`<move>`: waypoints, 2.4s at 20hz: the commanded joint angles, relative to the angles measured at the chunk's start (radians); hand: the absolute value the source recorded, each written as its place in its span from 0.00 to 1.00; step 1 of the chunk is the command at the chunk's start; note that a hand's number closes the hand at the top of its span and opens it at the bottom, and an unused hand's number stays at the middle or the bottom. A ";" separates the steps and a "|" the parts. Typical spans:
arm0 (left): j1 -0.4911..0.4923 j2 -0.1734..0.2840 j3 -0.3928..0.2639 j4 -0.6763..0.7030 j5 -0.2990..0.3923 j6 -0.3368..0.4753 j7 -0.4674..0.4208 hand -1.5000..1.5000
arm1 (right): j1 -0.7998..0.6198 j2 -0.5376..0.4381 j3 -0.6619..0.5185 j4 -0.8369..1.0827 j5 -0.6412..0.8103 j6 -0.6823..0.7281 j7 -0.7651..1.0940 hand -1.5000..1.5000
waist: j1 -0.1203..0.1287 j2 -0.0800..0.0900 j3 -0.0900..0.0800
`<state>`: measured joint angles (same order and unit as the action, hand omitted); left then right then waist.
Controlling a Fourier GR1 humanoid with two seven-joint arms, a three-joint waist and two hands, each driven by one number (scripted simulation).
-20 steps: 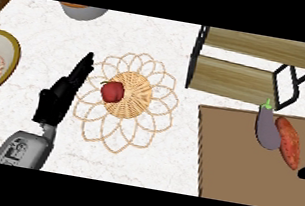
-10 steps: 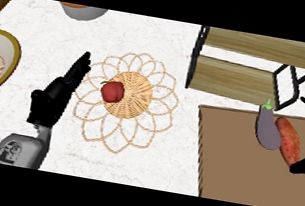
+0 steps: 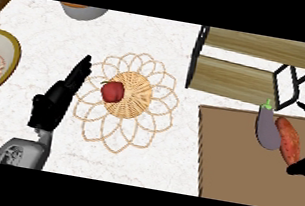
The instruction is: Pick the sweet potato from the tray and place it in the tiered shelf
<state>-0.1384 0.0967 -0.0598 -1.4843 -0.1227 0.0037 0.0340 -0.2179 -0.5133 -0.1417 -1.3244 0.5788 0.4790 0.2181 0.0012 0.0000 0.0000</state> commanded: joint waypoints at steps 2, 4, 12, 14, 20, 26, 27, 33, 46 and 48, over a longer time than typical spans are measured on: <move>-0.035 -0.059 -0.034 -0.008 -0.049 0.048 0.036 0.50 | 0.001 0.025 -0.005 0.018 0.020 0.008 -0.022 0.00 | -0.001 0.000 0.000; -0.041 0.004 0.050 0.094 0.002 -0.021 -0.058 0.50 | 0.025 0.015 -0.017 0.067 0.046 -0.025 -0.093 0.00 | -0.001 0.000 0.000; 0.016 -0.008 0.021 -0.047 -0.013 -0.019 0.013 0.50 | -0.027 -0.010 0.035 0.170 0.125 0.003 -0.161 1.00 | 0.006 0.000 0.000; -0.078 -0.013 0.031 0.013 -0.020 -0.016 0.059 0.50 | 0.029 -0.003 0.065 0.100 0.155 -0.028 -0.199 1.00 | -0.002 0.000 0.000; 0.008 -0.043 -0.005 -0.043 -0.051 0.000 0.064 0.50 | 0.020 0.014 0.024 0.082 0.180 -0.068 -0.220 1.00 | 0.000 -0.001 0.000; -0.023 -0.005 0.033 0.012 -0.025 -0.033 0.007 0.50 | -0.007 0.409 0.266 -0.188 0.313 -0.176 0.217 1.00 | 0.013 -0.010 -0.004; -0.032 -0.011 0.040 0.042 -0.024 -0.028 0.003 0.50 | -0.010 0.476 0.314 -0.208 0.341 -0.197 0.265 1.00 | 0.010 -0.010 -0.006; -0.041 -0.027 0.017 0.074 -0.033 -0.034 -0.033 0.50 | -0.077 0.509 0.633 -0.285 0.310 -0.440 0.621 1.00 | 0.032 -0.003 -0.002; -0.061 -0.013 0.043 0.041 -0.022 -0.031 0.013 0.50 | -0.397 0.513 0.948 -0.512 0.507 -0.771 1.216 1.00 | 0.015 -0.012 -0.002; -0.016 -0.018 0.035 0.056 -0.023 -0.035 -0.035 0.50 | -0.401 0.513 0.920 -0.523 0.591 -0.700 1.243 1.00 | 0.001 -0.014 -0.003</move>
<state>-0.1794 0.0721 -0.0282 -1.4292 -0.1509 -0.0229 0.0232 -0.5498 -0.0119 0.7494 -1.8018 1.0638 -0.2329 1.1676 0.0137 -0.0103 -0.0022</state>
